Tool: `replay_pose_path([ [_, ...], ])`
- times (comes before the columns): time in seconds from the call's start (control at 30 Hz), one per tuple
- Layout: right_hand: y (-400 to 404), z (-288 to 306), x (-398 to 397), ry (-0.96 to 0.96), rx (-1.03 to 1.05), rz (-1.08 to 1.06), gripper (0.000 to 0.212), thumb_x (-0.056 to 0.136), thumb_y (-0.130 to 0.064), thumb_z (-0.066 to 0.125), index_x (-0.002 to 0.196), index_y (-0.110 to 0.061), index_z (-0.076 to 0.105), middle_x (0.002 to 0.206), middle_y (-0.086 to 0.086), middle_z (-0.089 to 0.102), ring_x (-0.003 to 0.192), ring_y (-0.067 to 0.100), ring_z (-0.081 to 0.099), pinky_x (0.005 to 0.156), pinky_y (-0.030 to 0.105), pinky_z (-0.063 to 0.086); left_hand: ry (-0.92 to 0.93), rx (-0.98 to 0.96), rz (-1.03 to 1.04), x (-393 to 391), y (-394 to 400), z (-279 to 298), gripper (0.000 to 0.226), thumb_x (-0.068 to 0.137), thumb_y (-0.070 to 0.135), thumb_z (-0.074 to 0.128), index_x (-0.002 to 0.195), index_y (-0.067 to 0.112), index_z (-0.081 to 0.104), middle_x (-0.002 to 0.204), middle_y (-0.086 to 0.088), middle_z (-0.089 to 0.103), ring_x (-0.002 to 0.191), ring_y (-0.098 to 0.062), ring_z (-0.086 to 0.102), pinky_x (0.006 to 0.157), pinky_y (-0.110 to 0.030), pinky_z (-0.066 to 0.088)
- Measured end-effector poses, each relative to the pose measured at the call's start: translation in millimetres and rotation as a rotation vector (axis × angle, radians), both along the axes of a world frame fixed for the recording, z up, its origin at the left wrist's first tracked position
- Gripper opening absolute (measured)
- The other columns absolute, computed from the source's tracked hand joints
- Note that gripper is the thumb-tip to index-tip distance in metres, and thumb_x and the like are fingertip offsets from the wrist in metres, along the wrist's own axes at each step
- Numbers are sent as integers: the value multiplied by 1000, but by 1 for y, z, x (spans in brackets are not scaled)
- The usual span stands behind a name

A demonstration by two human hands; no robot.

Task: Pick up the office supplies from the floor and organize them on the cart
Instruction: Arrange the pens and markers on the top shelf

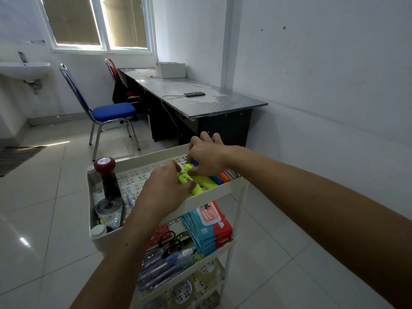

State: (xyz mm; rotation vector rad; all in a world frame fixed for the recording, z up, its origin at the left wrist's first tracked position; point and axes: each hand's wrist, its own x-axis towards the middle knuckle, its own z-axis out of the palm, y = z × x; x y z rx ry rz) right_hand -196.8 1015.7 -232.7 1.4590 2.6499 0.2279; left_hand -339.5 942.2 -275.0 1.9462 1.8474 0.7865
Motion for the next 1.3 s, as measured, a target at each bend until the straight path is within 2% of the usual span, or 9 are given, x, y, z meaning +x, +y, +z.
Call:
replay_pose_path([
  [0.2,2,-4,1,122,-7,-35,43,85,-52,65,121,-30,57,111,-2,41,108,18,30,85,39,20,-5,-5,-6,0,-2,2,38,85,42,71,111,19,54,93,-1,62,86,-19,61,80,-46,55],
  [0.37,3,-13,-4,209,41,-110,38,86,-48,66,118,-30,58,119,-2,53,118,23,38,89,42,24,-35,-9,-37,1,-1,3,41,85,40,72,116,18,55,91,0,65,83,-17,64,78,-45,56],
  [0.5,4,-22,-6,330,92,-178,30,89,-57,59,106,-32,64,118,-3,61,120,23,41,89,44,25,-51,-5,-64,0,-1,2,43,85,38,73,121,21,55,91,4,67,84,-14,64,80,-44,56],
  [0.6,3,-20,-3,455,36,-195,31,96,-51,50,91,-27,69,102,-2,65,111,21,47,87,44,25,-38,7,-100,0,0,2,44,85,37,72,124,23,56,96,5,67,86,-14,65,81,-45,56],
  [0.7,1,-11,4,593,-5,-224,28,101,-36,47,93,-22,70,89,-3,66,98,20,56,89,45,23,-22,5,-134,0,1,3,41,88,36,70,125,24,58,104,3,64,91,-15,63,83,-45,55],
  [0.8,4,0,16,692,21,-268,24,100,-31,49,98,-22,71,89,-7,66,93,16,55,99,48,23,-10,6,-150,-1,2,2,37,90,37,67,124,24,60,107,2,63,93,-16,62,84,-44,55],
  [1.0,2,3,39,702,99,-299,23,100,-33,50,96,-24,71,89,-9,67,90,13,56,102,49,25,-25,31,-100,0,1,-2,38,93,38,62,127,23,53,99,4,64,88,-14,62,83,-43,54],
  [1.17,-8,1,52,743,127,-315,23,99,-38,52,96,-25,70,92,-8,69,91,12,57,95,44,26,78,121,-33,3,-1,-4,40,97,40,53,129,16,51,112,-5,62,97,-21,59,85,-41,50],
  [1.3,-22,-4,63,781,103,-336,21,98,-39,53,99,-26,70,97,-9,70,94,11,58,96,43,28,193,290,4,8,-5,-3,29,99,35,49,120,15,54,114,-5,56,95,-20,56,78,-36,47],
])
